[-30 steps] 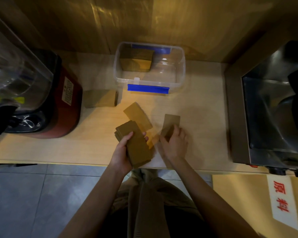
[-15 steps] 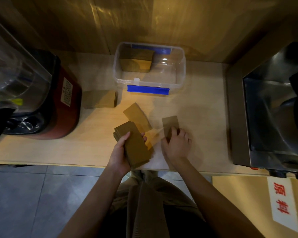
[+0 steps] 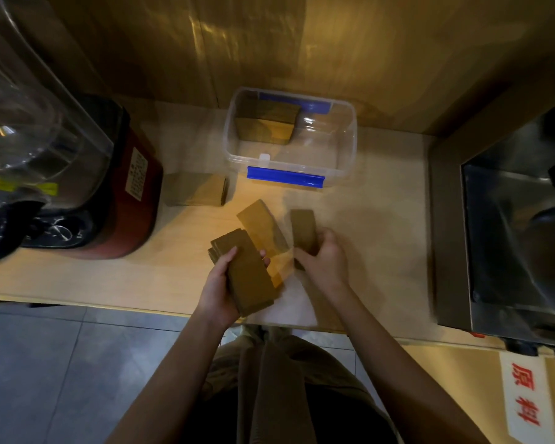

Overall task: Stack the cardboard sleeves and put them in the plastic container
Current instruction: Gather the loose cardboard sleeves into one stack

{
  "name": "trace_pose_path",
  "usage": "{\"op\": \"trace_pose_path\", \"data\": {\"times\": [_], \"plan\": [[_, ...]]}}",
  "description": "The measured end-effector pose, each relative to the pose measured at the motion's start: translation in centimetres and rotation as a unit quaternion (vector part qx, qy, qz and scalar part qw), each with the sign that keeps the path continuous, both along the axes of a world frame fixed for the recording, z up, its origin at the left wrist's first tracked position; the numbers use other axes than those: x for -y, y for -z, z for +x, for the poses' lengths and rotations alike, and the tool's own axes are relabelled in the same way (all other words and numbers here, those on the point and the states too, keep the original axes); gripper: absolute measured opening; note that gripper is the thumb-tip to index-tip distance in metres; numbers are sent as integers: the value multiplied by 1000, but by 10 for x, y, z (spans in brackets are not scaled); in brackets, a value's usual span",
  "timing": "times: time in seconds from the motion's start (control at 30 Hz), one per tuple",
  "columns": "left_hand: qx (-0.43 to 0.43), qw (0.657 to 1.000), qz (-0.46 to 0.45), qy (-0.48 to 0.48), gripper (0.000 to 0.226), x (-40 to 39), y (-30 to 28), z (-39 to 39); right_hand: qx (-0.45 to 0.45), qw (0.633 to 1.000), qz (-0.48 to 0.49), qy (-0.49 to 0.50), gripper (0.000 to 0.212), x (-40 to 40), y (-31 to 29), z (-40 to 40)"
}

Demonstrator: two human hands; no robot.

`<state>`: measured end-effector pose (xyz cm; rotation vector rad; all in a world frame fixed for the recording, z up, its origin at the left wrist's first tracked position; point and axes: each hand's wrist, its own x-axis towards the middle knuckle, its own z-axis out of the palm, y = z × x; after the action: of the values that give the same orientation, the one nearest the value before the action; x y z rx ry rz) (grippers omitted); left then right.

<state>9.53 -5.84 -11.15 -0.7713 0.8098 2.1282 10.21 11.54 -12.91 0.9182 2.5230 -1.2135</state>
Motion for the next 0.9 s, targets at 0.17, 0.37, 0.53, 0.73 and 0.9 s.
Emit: {"op": "trace_pose_path", "data": {"times": [0.17,0.37,0.53,0.73,0.9], "plan": [[-7,1000,-5,-3,31,7,-2,0,-31,993,30,-113,61,32,2,-26],[18,999,-10,-42,33,19,1,5,1,979,110,-173,61,54,19,-36],[30,998,-21,-59,58,27,4,8,9,960,176,-218,53,59,25,-36],[36,996,-22,-76,61,34,6,8,16,947,212,-240,51,60,30,-34],[32,996,-16,-79,61,35,4,8,33,942,223,-250,54,58,30,-38]]}}
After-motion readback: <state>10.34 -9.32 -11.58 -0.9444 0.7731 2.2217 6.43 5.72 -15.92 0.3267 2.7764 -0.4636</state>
